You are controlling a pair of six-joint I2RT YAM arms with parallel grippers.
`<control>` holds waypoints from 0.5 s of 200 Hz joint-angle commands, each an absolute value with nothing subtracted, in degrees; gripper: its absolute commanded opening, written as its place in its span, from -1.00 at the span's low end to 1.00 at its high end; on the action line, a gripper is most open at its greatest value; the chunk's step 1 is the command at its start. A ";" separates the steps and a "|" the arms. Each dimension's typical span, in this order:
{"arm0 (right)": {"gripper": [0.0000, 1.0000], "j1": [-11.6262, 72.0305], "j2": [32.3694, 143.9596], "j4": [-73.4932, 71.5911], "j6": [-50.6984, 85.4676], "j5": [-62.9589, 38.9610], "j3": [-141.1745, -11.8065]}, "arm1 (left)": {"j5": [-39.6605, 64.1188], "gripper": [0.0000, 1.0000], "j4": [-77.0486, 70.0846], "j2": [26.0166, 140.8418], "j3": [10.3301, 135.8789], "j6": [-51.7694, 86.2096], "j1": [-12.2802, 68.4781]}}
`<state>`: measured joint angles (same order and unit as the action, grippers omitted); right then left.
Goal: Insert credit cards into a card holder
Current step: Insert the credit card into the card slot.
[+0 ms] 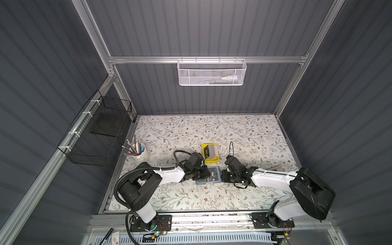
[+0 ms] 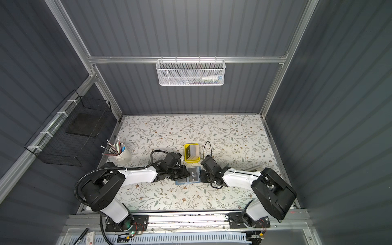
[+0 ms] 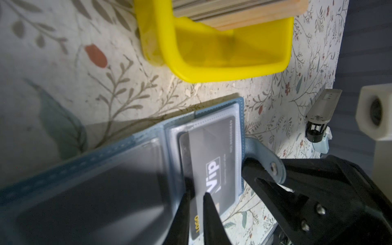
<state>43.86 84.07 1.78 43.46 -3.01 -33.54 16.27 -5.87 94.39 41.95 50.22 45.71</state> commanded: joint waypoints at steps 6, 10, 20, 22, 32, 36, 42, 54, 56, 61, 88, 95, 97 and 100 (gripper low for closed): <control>-0.69 43.99 84.85 2.44 43.59 -2.14 -33.25 | 16.23 -0.70 -4.93 94.83 41.57 50.71 46.11; -0.69 43.95 84.84 2.42 43.59 -2.13 -33.22 | 16.12 -0.70 -4.92 94.82 41.57 50.71 46.20; -0.69 43.96 84.82 2.54 43.59 -2.13 -33.25 | 16.16 -0.69 -4.84 94.83 41.70 50.71 46.17; -0.69 43.95 84.82 2.50 43.59 -2.14 -33.23 | 16.17 -0.69 -4.88 94.83 41.67 50.71 46.17; -0.69 43.96 84.82 2.55 43.59 -2.18 -33.24 | 16.17 -0.69 -4.81 94.83 41.82 50.79 46.29; -0.69 43.98 84.81 2.53 43.59 -2.18 -33.24 | 16.17 -0.69 -4.83 94.81 41.81 50.76 46.26; -0.69 43.98 84.83 2.55 43.57 -2.18 -33.35 | 16.17 -0.69 -4.84 94.80 41.79 50.80 46.32; -0.69 43.95 84.86 2.44 43.54 -2.20 -33.39 | 16.26 -0.69 -4.91 94.92 41.84 50.89 46.48; -0.69 43.95 84.85 2.46 43.52 -2.20 -33.35 | 16.37 -0.69 -4.92 94.92 41.84 50.89 46.42; -0.69 43.95 84.97 2.38 43.53 -2.25 -33.31 | 16.39 -0.69 -5.02 95.01 41.84 50.93 46.56; -0.69 43.95 84.89 2.43 43.51 -2.27 -33.35 | 16.69 -0.70 -5.55 95.27 41.84 51.17 46.76; -0.69 43.95 84.90 2.39 43.51 -2.25 -33.31 | 16.70 -0.70 -5.61 95.35 41.84 51.29 46.80; -0.69 43.99 84.88 2.42 43.51 -2.21 -33.33 | 16.74 -0.70 -5.62 95.36 41.84 51.32 46.83; -0.69 43.98 84.83 2.46 43.51 -2.20 -33.35 | 16.72 -0.70 -5.70 95.36 41.79 51.37 46.83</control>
<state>43.86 84.12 1.74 43.46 -3.03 -33.54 16.29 -5.85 94.41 41.95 50.63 46.46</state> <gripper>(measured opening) 0.156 0.152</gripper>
